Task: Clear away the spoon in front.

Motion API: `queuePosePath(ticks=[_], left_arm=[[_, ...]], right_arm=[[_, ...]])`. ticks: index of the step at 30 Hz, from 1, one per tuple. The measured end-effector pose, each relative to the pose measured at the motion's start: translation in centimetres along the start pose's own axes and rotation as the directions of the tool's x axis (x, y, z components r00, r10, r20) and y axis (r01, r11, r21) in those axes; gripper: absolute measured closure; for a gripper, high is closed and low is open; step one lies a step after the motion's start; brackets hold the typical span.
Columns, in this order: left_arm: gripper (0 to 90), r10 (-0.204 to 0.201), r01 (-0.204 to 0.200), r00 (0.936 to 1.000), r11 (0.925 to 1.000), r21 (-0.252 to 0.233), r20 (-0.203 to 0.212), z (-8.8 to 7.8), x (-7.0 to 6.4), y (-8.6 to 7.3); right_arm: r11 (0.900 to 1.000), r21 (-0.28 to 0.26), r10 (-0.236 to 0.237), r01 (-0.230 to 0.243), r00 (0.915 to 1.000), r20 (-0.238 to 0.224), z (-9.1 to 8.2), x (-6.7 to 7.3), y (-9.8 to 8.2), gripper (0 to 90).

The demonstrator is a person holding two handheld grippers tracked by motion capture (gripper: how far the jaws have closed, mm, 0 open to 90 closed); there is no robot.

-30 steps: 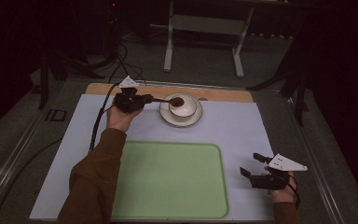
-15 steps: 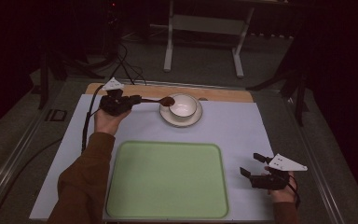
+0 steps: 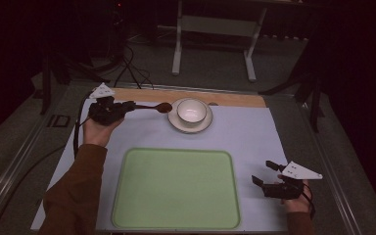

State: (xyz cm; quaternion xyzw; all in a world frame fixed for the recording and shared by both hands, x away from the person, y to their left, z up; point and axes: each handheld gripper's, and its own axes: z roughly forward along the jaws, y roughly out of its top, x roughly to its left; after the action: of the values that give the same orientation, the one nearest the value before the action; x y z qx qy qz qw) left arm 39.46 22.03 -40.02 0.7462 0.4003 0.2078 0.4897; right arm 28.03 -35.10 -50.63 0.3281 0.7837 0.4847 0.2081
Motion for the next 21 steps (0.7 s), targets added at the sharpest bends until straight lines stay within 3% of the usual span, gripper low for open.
queuePosePath(ticks=[12,21], left_arm=[[84.0,0.011,-0.011,0.9995,0.9999,0.01,-0.03,-2.2,-0.2,-1.3],[83.9,-0.024,0.024,0.9991,0.9997,0.003,-0.036,-3.8,0.2,-3.1]], right_arm=[[1.0,0.0,0.001,-0.001,1.0,0.001,0.0,0.0,0.0,16.2],[1.0,0.001,0.002,-0.002,1.0,0.003,0.0,0.0,0.0,16.2]])
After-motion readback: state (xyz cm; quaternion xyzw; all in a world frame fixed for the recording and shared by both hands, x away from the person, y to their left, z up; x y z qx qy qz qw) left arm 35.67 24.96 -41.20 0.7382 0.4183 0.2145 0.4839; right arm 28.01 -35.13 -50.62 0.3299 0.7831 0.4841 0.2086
